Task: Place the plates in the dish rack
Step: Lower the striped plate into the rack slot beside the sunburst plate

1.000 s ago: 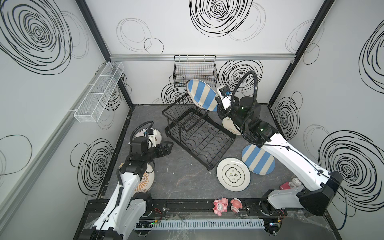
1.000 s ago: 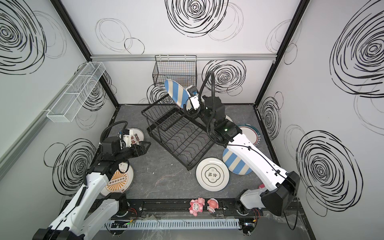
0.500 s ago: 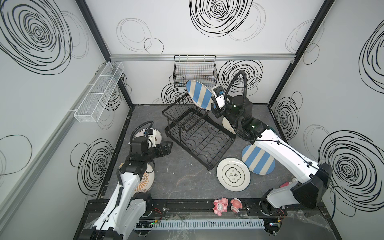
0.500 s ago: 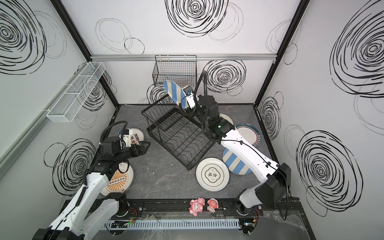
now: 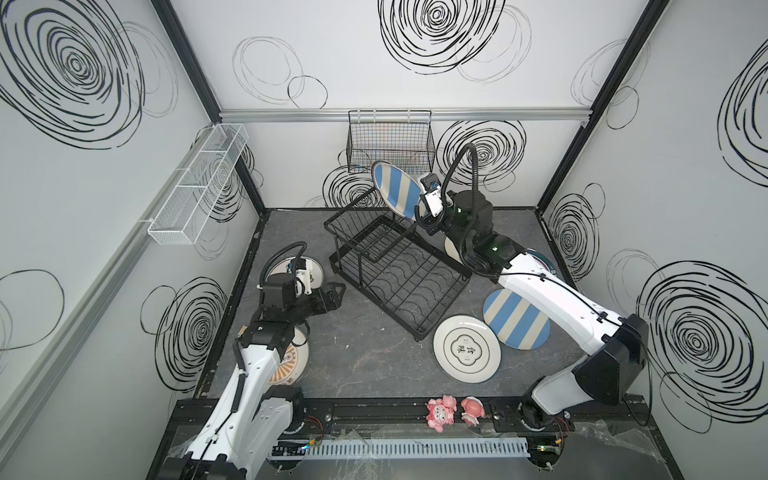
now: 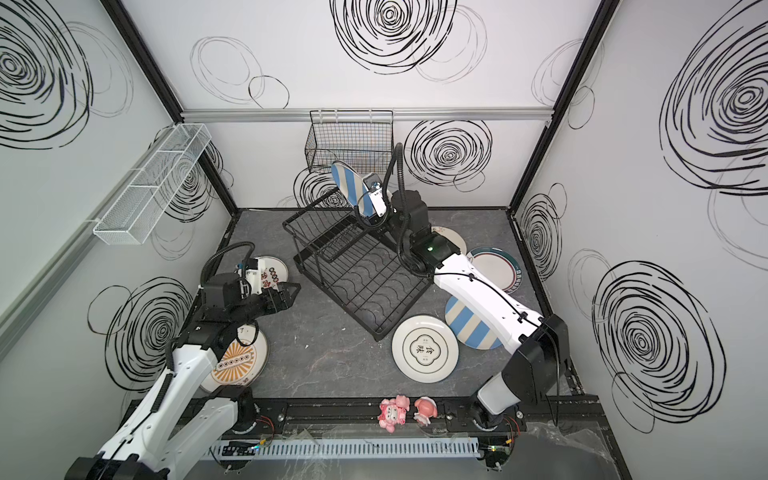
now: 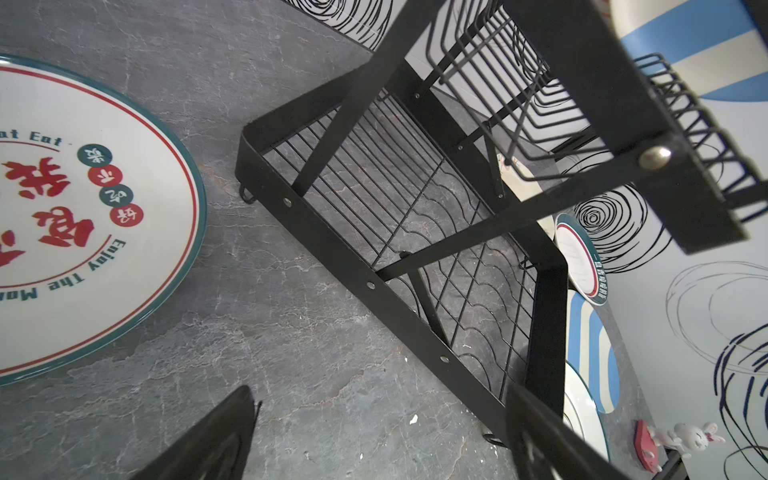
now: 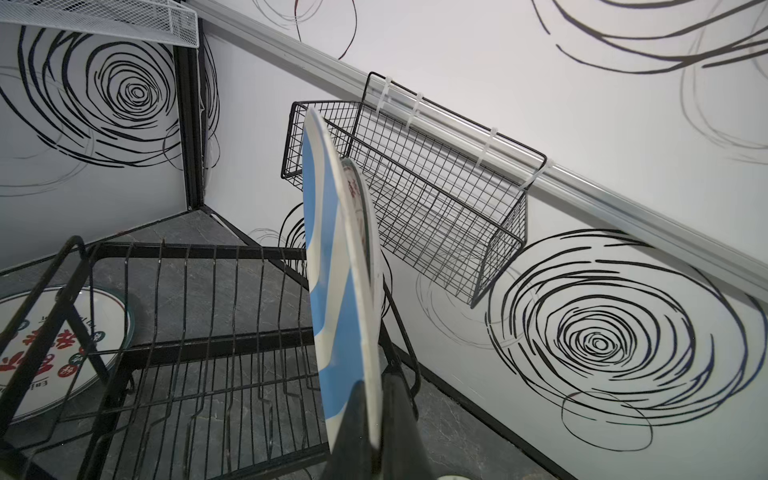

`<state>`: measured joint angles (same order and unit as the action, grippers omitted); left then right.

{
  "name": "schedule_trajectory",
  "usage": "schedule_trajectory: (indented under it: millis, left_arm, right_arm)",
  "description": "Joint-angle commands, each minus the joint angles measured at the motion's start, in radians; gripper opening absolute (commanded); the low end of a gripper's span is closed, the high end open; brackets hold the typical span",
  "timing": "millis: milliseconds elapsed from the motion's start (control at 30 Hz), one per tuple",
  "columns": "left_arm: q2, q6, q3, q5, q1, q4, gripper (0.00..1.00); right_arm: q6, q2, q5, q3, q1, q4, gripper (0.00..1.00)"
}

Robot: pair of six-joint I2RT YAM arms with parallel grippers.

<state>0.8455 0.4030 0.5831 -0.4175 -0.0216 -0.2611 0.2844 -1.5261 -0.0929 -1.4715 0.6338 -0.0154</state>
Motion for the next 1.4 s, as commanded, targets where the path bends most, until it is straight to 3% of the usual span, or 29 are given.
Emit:
schedule_trajectory:
  millis: [0, 1167, 1367]
  left_arm:
    - [0.001, -0.022, -0.004, 0.011, -0.005, 0.018, 0.96]
    - [0.005, -0.014, -0.001, 0.031, -0.003, 0.01, 0.96]
    - [0.018, -0.001, 0.005, 0.095, -0.009, -0.016, 0.96]
  right_arm:
    - [0.004, -0.002, -0.011, -0.047, -0.008, -0.098, 0.0]
    - [-0.051, -0.168, -0.002, -0.139, -0.037, -0.09, 0.0]
    - [-0.068, -0.187, 0.004, -0.144, -0.048, -0.084, 0.0]
